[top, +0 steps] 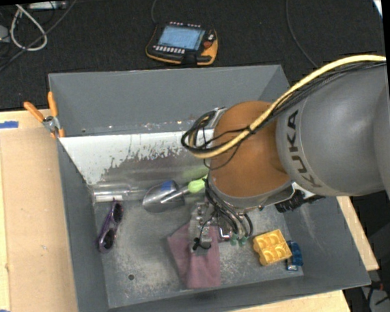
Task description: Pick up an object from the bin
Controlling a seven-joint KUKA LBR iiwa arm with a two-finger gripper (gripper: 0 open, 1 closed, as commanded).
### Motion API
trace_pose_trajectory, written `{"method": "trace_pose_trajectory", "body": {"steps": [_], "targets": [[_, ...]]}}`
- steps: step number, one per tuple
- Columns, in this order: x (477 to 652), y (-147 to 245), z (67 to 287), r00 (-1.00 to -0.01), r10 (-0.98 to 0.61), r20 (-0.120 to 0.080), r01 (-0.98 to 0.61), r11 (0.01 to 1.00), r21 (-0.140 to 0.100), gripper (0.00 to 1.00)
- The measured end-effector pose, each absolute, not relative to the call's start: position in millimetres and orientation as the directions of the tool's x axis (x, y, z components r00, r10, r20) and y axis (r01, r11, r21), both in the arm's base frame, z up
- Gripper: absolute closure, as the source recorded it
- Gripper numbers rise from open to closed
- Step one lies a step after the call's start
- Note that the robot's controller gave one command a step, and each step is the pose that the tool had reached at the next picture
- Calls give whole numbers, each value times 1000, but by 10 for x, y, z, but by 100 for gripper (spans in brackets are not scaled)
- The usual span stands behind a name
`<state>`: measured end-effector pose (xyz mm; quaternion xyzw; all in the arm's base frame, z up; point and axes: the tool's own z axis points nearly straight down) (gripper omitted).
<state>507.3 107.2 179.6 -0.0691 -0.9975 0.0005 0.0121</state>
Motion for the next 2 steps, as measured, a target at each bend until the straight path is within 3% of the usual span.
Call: {"method": "trace_pose_trajectory", "body": {"steps": [1, 2], "targets": [[5522, 1365, 973, -999, -27, 21, -27, 1000, 2, 100], [5234, 1519, 1239, -992, 124, 15, 124, 992, 1, 100]]}}
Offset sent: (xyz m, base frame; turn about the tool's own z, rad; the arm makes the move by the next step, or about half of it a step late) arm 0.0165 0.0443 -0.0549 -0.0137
